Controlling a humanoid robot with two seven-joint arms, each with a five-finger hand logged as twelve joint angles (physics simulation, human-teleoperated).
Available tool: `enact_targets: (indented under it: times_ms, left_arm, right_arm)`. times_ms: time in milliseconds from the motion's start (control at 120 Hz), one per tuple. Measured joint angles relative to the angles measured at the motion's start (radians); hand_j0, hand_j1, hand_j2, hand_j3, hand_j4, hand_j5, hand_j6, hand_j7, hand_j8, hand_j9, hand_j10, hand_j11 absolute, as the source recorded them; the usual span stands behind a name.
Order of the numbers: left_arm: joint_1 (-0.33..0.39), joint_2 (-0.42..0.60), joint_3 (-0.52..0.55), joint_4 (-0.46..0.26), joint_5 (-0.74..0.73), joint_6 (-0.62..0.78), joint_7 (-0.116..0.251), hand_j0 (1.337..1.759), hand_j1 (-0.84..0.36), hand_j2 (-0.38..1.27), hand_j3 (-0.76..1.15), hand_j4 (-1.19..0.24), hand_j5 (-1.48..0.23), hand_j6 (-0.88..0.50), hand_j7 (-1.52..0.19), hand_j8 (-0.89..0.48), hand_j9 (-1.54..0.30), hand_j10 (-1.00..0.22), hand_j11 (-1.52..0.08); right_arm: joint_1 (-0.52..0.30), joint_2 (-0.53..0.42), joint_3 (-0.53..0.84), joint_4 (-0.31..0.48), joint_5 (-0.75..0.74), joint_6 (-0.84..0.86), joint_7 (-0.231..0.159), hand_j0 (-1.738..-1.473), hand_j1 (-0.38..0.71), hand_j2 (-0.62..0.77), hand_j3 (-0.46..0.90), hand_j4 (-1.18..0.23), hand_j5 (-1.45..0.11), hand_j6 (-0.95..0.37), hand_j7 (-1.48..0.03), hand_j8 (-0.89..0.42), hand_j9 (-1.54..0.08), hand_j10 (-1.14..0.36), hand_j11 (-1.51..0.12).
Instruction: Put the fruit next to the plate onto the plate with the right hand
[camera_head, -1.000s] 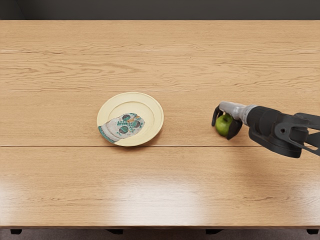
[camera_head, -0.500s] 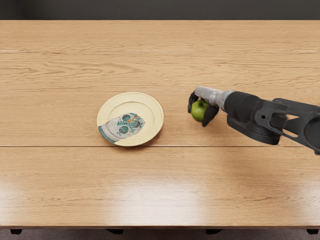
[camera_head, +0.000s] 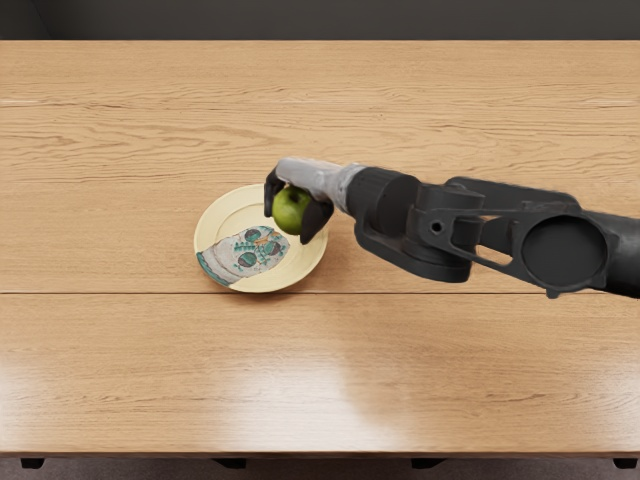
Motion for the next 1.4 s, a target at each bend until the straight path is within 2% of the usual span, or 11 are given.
enact_targets:
  times_ms: [117,158,208,458,483,592,700,875,1108,1225,1400]
  left_arm:
    - [0.001,0.000,0.000,0.000,0.000,0.000,0.000,1.658,0.35,0.00,0.00,0.00,0.00,0.00,0.00,0.00,0.00,0.00,0.00]
    - [0.000,0.000,0.000,0.000,0.000,0.000,0.000,1.658,0.35,0.00,0.00,0.00,0.00,0.00,0.00,0.00,0.00,0.00,0.00]
    - [0.000,0.000,0.000,0.000,0.000,0.000,0.000,1.658,0.35,0.00,0.00,0.00,0.00,0.00,0.00,0.00,0.00,0.00,0.00]
    - [0.000,0.000,0.000,0.000,0.000,0.000,0.000,1.658,0.35,0.00,0.00,0.00,0.00,0.00,0.00,0.00,0.00,0.00,0.00]
    - [0.000,0.000,0.000,0.000,0.000,0.000,0.000,1.658,0.35,0.00,0.00,0.00,0.00,0.00,0.00,0.00,0.00,0.00,0.00]
    - [0.000,0.000,0.000,0.000,0.000,0.000,0.000,1.658,0.35,0.00,0.00,0.00,0.00,0.00,0.00,0.00,0.00,0.00,0.00]
    - [0.001,0.000,0.000,0.000,0.000,0.000,0.000,1.658,0.35,0.00,0.00,0.00,0.00,0.00,0.00,0.00,0.00,0.00,0.00]
    - [0.000,0.000,0.000,0.000,0.000,0.000,0.000,1.658,0.35,0.00,0.00,0.00,0.00,0.00,0.00,0.00,0.00,0.00,0.00]
    - [0.000,0.000,0.000,0.000,0.000,0.000,0.000,1.658,0.35,0.00,0.00,0.00,0.00,0.00,0.00,0.00,0.00,0.00,0.00]
    - [0.000,0.000,0.000,0.000,0.000,0.000,0.000,1.658,0.35,0.00,0.00,0.00,0.00,0.00,0.00,0.00,0.00,0.00,0.00]
    - [0.002,0.000,-0.001,0.000,0.000,0.000,0.000,1.658,0.35,0.00,0.00,0.00,0.00,0.00,0.00,0.00,0.00,0.00,0.00]
  right_arm:
    - [-0.002,0.026,-0.017,-0.004,-0.007,-0.001,0.000,-1.650,0.30,0.25,0.00,-0.62,-0.99,-0.33,-0.94,-0.26,-0.98,-0.50,-0.97]
    - [-0.003,0.039,-0.030,-0.017,-0.009,-0.003,0.000,-1.650,0.32,0.34,0.00,-0.62,-0.99,-0.33,-0.94,-0.26,-0.98,-0.50,-0.97]
    - [-0.004,0.052,-0.046,-0.031,-0.011,-0.004,0.000,-1.649,0.31,0.25,0.00,-0.62,-1.00,-0.33,-0.94,-0.25,-0.98,-0.49,-0.98]
    - [-0.011,0.068,-0.080,-0.064,-0.013,-0.008,0.000,-1.649,0.28,0.21,0.00,-0.66,-0.97,-0.35,-0.94,-0.29,-0.97,-0.52,-0.96]
    - [-0.012,0.069,-0.078,-0.070,-0.012,-0.009,0.000,-1.650,0.25,0.20,0.00,-0.63,-0.92,-0.36,-0.89,-0.29,-0.91,-0.52,-0.91]
    - [-0.015,0.080,-0.076,-0.095,-0.004,-0.056,0.001,-1.653,0.02,0.11,0.00,-0.39,-0.56,-0.22,-0.54,-0.19,-0.56,-0.32,-0.55]
    - [-0.015,0.074,-0.025,-0.092,0.037,-0.045,0.001,-1.655,-0.12,0.07,0.00,-0.24,-0.34,-0.15,-0.33,-0.12,-0.34,-0.20,-0.34]
    - [-0.016,-0.027,0.125,-0.070,0.229,0.097,0.001,-1.657,-0.23,0.03,0.00,-0.12,-0.17,-0.08,-0.16,-0.07,-0.17,-0.10,-0.17]
    - [-0.028,-0.261,0.302,-0.083,0.624,0.479,0.001,-1.658,-0.29,0.00,0.00,-0.06,-0.08,-0.05,-0.08,-0.04,-0.08,-0.05,-0.08]
    - [-0.112,-0.346,0.417,-0.103,0.739,0.589,0.001,-1.658,-0.30,0.00,0.00,-0.04,-0.06,-0.04,-0.06,-0.04,-0.06,-0.04,-0.06]
    - [-0.249,-0.475,0.551,-0.113,0.867,0.632,0.001,-1.658,-0.31,0.00,0.00,-0.03,-0.04,-0.03,-0.04,-0.03,-0.04,-0.03,-0.04]
